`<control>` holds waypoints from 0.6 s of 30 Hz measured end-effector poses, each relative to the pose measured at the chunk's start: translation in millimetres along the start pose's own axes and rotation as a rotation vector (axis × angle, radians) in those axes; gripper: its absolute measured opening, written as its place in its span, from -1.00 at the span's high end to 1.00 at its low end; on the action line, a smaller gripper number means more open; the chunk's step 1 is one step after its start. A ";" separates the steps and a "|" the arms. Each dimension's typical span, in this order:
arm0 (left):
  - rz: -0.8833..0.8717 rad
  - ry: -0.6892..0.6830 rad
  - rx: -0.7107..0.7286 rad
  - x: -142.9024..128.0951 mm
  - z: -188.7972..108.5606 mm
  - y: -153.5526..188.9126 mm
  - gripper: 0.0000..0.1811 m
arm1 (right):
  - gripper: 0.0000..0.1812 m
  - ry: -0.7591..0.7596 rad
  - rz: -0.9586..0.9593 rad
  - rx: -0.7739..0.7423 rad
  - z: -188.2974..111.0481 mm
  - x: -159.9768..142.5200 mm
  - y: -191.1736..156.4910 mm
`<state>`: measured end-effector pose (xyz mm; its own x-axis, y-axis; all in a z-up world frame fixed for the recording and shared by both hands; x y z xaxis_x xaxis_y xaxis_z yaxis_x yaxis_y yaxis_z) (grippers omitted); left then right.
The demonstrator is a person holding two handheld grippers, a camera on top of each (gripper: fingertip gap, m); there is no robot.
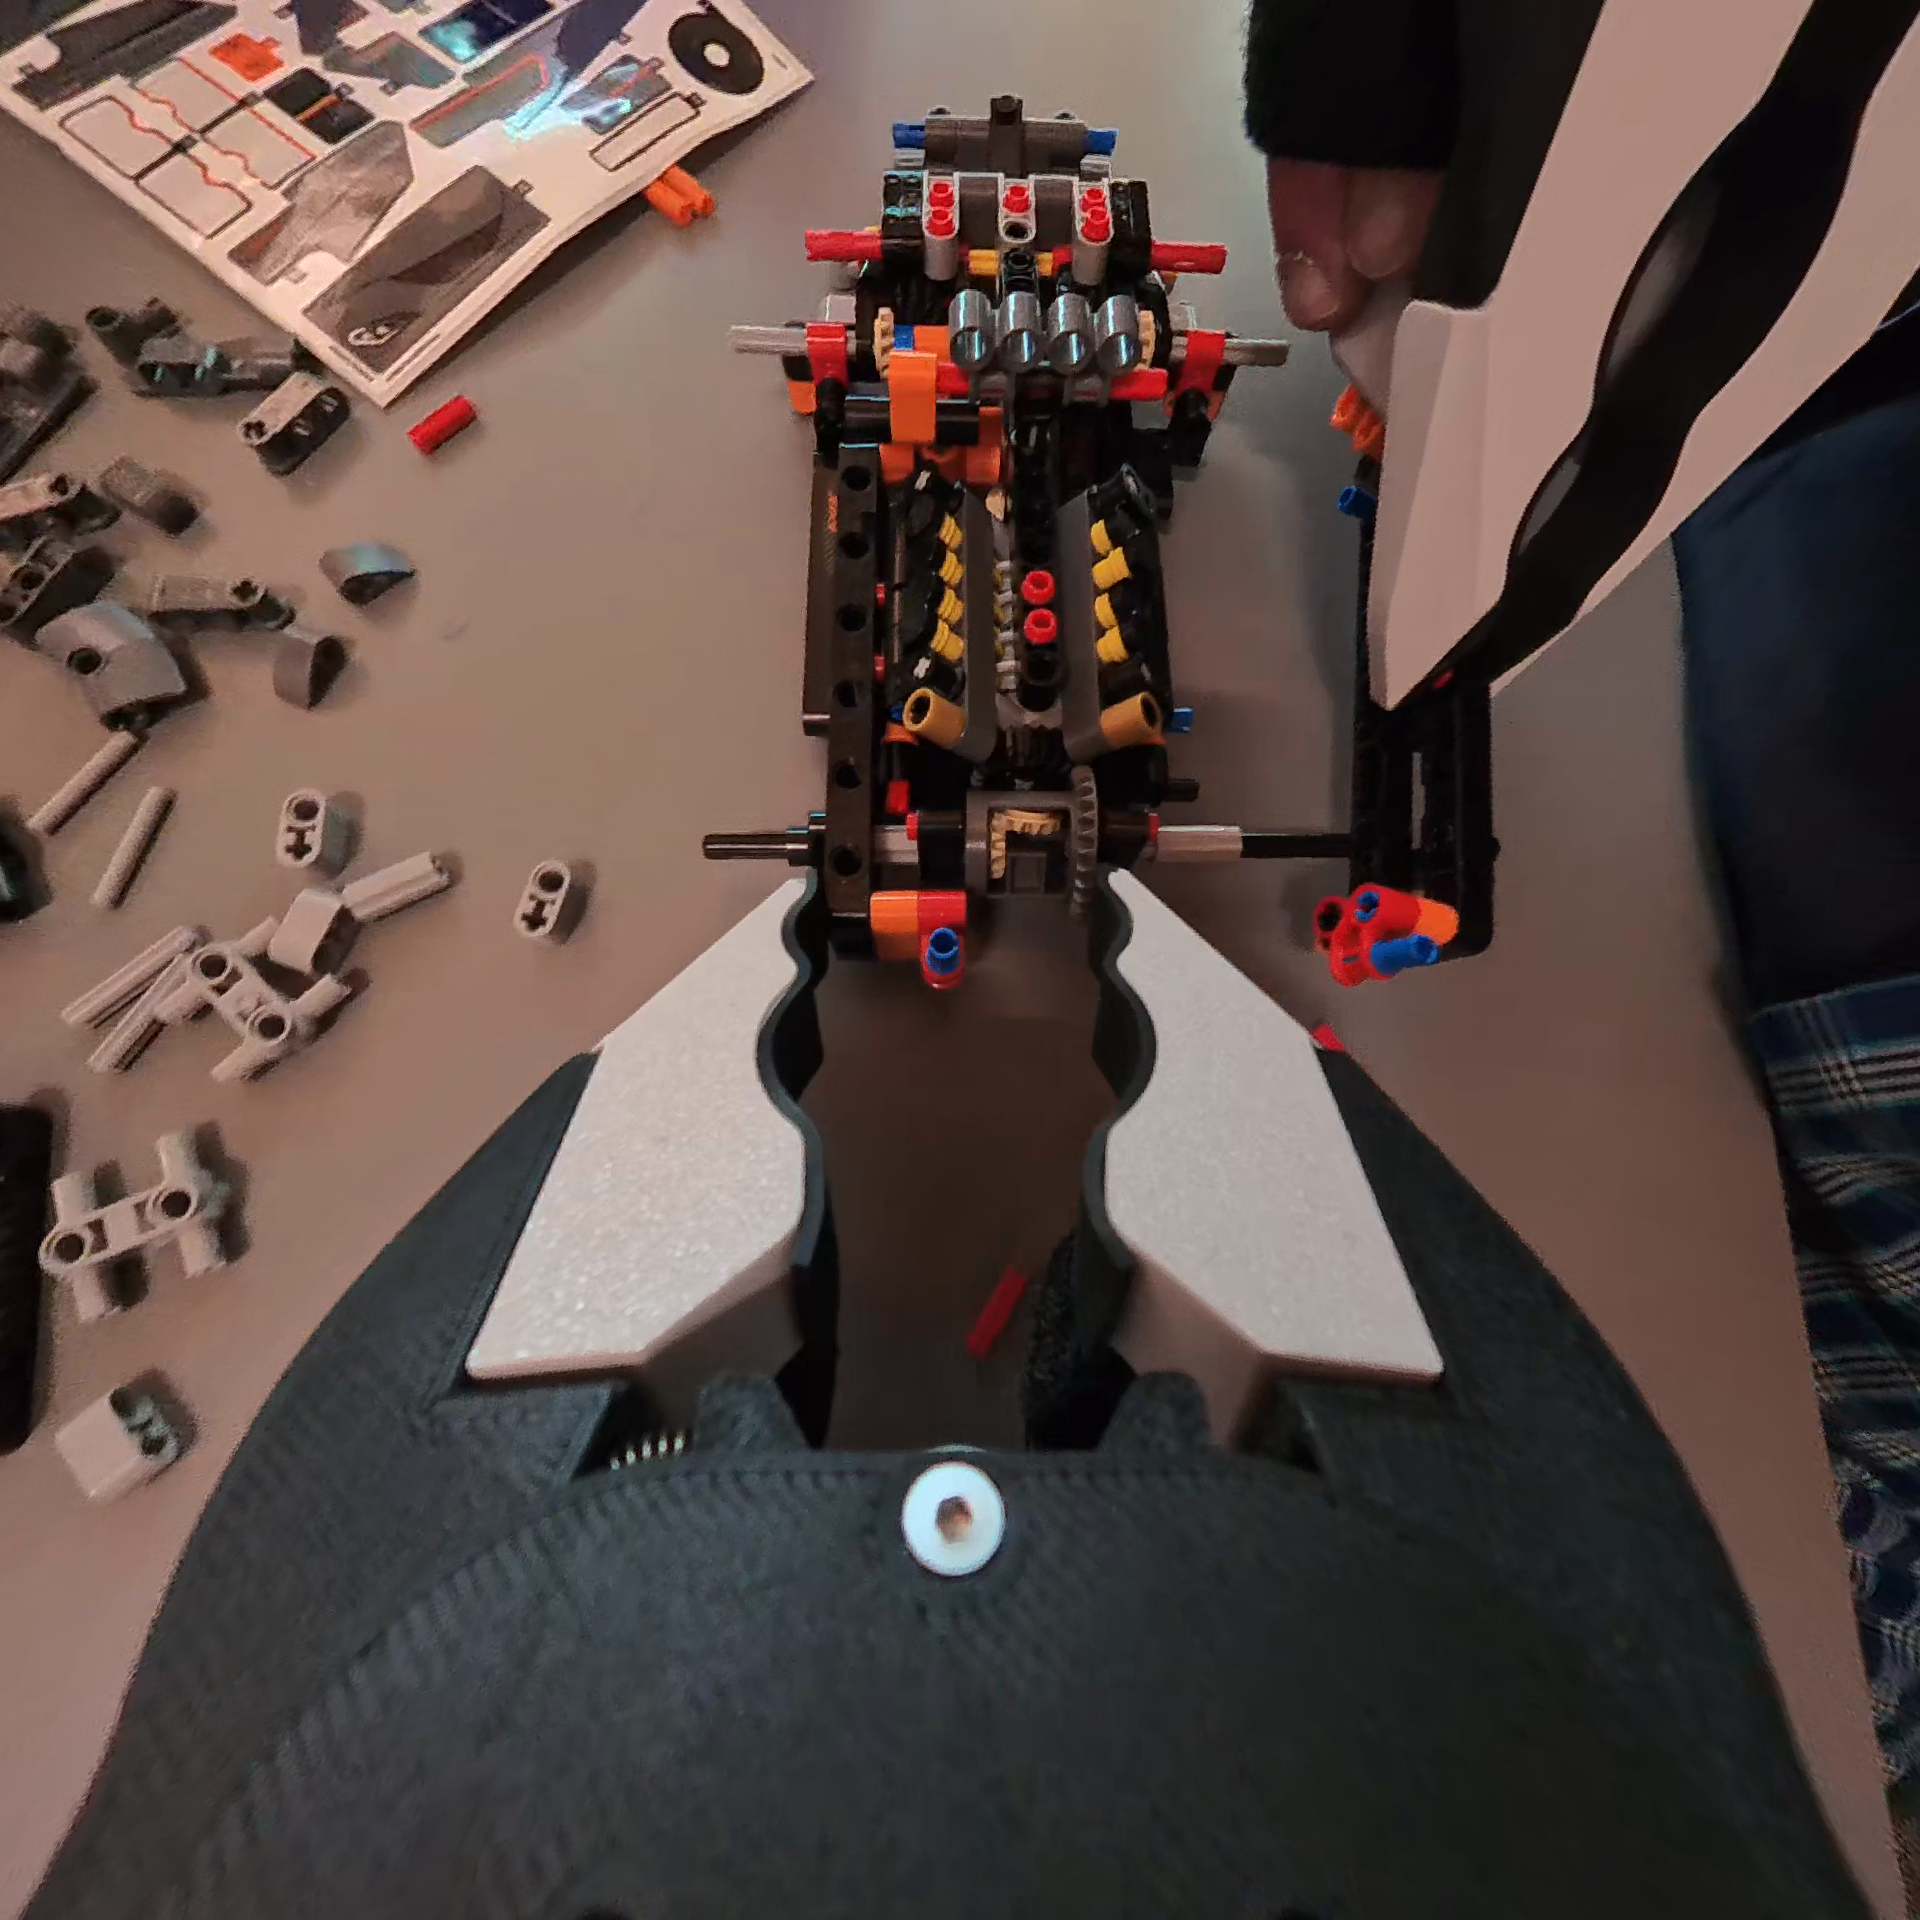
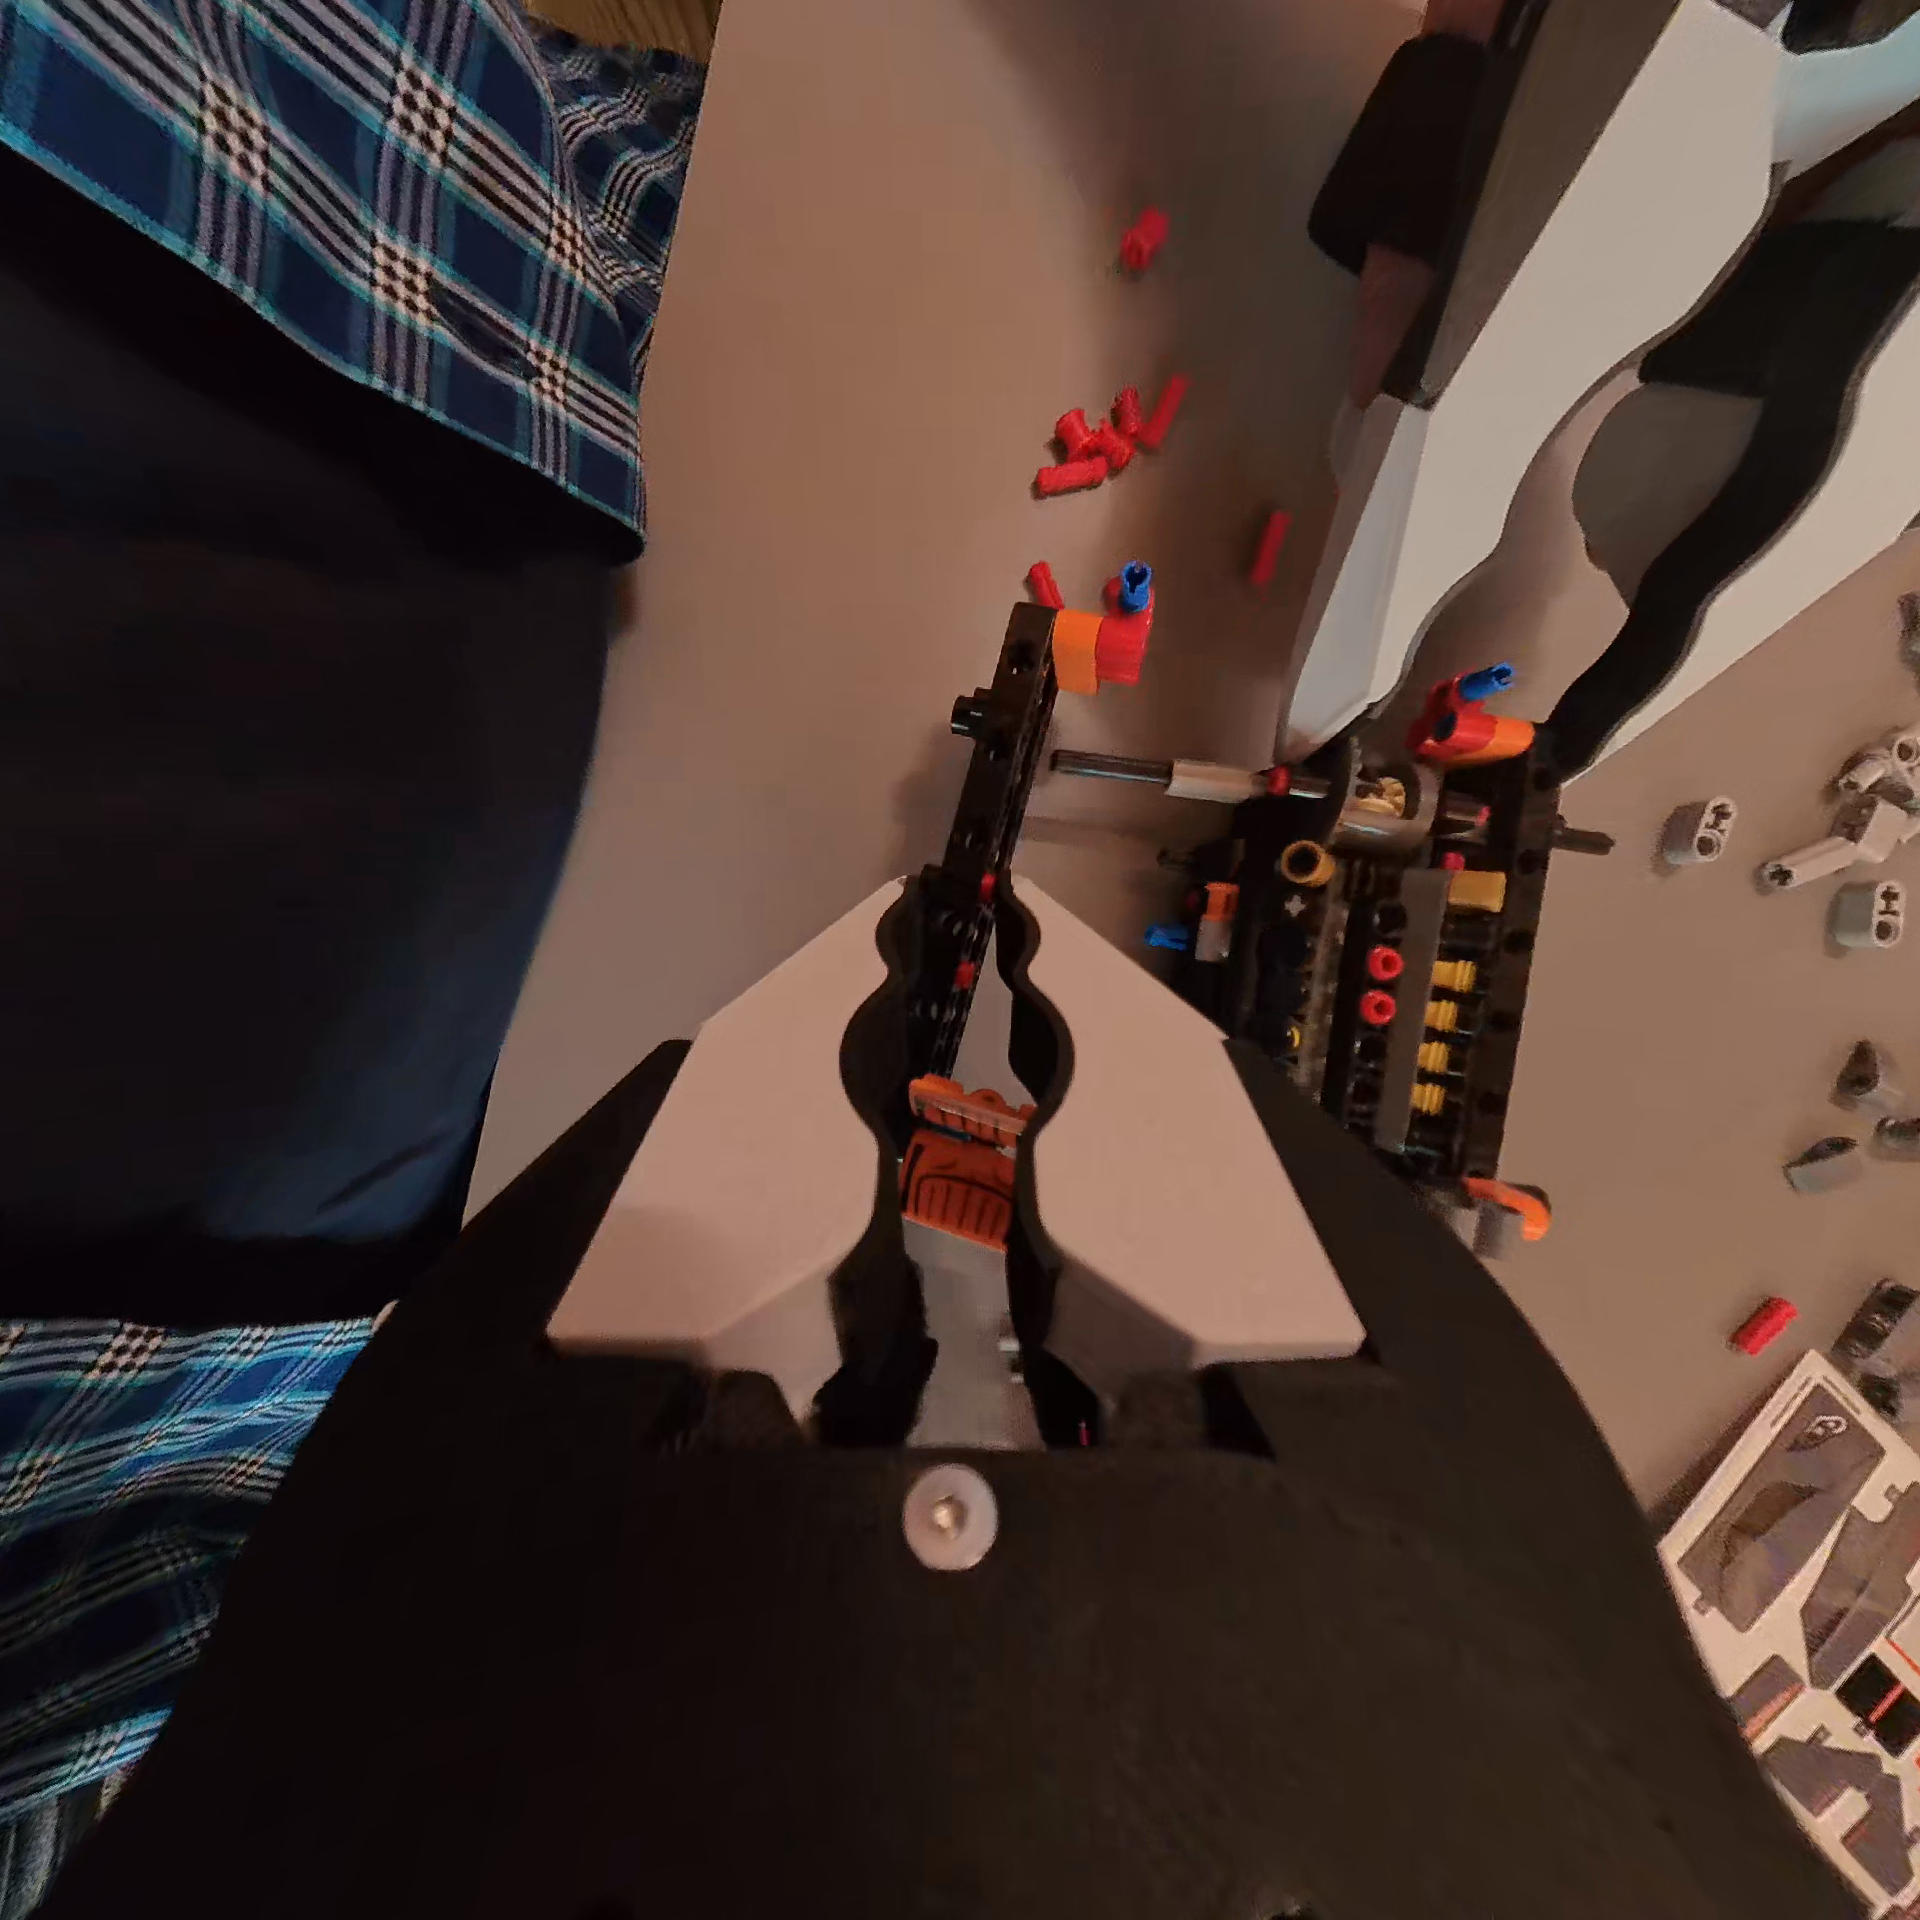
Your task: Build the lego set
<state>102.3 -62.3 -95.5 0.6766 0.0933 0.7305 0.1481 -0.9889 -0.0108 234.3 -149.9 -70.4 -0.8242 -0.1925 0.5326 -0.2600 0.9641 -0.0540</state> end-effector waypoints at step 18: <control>0.031 0.018 -0.034 7.7 16.8 11.2 0.45 | 0.88 -0.039 -0.095 -0.048 4.9 -12.9 -13.4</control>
<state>121.2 -70.8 -101.5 0.6674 0.0606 0.7422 0.1027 -0.9947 -0.0111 246.0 -161.2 -80.6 -0.8164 -0.2894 0.4998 -0.3140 0.9487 0.0365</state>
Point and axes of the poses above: each gripper's, where its closed fingertips meet, z out along the fingers, x out of its top, y = z × x across the jaws, the point moved 8 cm from there along -z, back along the fingers, and after that the axes turned 8 degrees about x, right-handed, at the moved point
